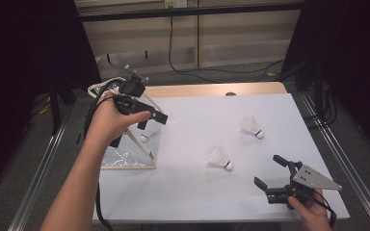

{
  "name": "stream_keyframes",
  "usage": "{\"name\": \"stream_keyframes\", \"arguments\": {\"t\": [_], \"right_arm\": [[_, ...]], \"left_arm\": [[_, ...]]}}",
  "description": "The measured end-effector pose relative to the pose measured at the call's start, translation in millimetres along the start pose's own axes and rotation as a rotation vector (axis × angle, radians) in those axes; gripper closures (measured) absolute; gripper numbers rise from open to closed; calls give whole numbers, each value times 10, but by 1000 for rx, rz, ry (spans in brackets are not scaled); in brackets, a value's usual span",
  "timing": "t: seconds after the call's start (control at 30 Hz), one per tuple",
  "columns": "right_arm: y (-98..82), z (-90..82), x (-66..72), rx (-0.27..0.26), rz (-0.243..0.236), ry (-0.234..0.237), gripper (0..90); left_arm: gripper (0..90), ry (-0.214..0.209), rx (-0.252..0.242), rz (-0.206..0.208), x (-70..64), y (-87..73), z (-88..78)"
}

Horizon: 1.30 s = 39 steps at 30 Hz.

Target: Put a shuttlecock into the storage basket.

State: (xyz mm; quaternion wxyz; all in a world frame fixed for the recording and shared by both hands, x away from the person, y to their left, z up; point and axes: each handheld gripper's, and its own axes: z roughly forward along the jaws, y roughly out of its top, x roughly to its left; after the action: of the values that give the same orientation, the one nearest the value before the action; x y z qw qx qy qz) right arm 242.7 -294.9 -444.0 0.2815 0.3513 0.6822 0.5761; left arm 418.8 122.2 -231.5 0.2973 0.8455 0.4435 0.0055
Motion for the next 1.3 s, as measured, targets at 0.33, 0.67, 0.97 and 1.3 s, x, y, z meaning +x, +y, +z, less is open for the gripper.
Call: {"name": "stream_keyframes", "arguments": {"t": [0.33,0.67,0.97,1.3], "right_arm": [[1,1,2,-1,-1,0,6],[0,3,1,1,-3,0,6],[-2,3,-3,0,0,2,5],[-1,1,-1,-1,1,3,6]], "left_arm": [[195,-23,15,24,-83,-65,155],[146,-37,26,49,-141,-125,302],[110,-44,24,78,-202,-191,438],[93,-65,38,119,-263,-255,556]]}}
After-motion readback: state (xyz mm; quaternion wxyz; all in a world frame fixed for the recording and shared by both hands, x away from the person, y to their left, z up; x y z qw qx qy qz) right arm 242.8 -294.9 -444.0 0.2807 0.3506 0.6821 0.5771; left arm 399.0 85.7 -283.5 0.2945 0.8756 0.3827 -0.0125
